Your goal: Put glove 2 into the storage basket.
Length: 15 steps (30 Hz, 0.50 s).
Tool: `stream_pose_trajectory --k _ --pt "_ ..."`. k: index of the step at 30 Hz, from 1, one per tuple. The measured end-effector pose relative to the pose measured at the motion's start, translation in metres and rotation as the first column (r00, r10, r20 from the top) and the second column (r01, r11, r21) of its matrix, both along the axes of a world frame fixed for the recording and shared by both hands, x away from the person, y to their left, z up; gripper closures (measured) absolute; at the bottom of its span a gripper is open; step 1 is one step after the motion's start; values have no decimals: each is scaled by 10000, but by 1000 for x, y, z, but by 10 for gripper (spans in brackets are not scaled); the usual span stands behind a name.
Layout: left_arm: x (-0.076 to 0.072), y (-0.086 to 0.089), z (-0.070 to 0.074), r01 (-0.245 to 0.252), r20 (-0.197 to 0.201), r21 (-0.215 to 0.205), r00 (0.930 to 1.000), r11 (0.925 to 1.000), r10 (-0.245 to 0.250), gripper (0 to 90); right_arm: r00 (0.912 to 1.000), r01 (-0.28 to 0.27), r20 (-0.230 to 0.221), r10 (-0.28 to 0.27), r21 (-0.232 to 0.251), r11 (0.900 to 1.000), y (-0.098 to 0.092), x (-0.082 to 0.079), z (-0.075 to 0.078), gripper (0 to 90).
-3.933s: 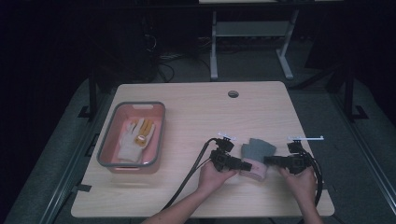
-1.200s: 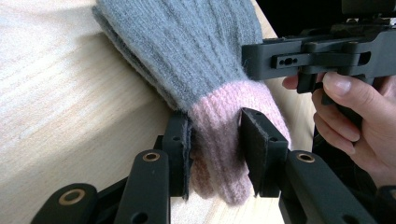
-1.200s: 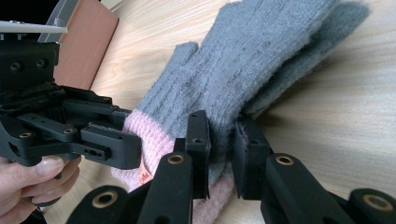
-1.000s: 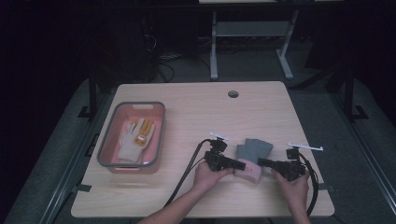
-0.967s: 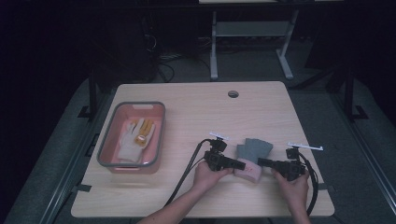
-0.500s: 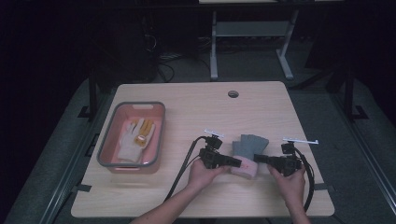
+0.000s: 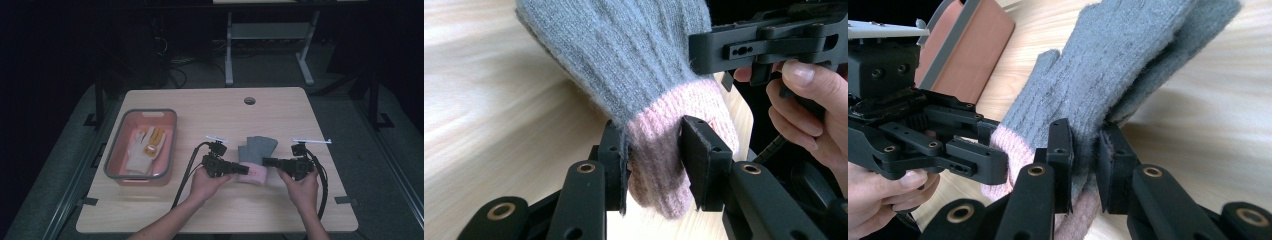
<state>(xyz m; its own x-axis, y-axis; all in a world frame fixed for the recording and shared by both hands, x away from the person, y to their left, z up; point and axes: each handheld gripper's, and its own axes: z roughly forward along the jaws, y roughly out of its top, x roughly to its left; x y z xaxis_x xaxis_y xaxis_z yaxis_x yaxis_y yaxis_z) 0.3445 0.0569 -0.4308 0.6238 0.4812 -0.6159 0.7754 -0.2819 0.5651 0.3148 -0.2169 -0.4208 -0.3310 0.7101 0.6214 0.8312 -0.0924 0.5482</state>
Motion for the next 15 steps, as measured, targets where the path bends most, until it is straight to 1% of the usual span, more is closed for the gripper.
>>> stream_pose_trajectory --k 4,7,10,15 --pt "1 8 4 -83 71 20 9999 10000 83 646 9998 -172 68 172 -81 9998 8 4 5 779" --pt "1 13 6 -220 92 -38 9997 9998 220 646 9997 -208 83 209 -68 9998 14 8 8 780" --pt "2 19 8 -240 124 -53 9996 9997 240 646 9996 -264 91 264 74 9996 18 10 9 780" --pt "3 27 13 -299 188 -55 9994 9995 300 646 9991 -400 147 399 22 9992 26 14 14 780"
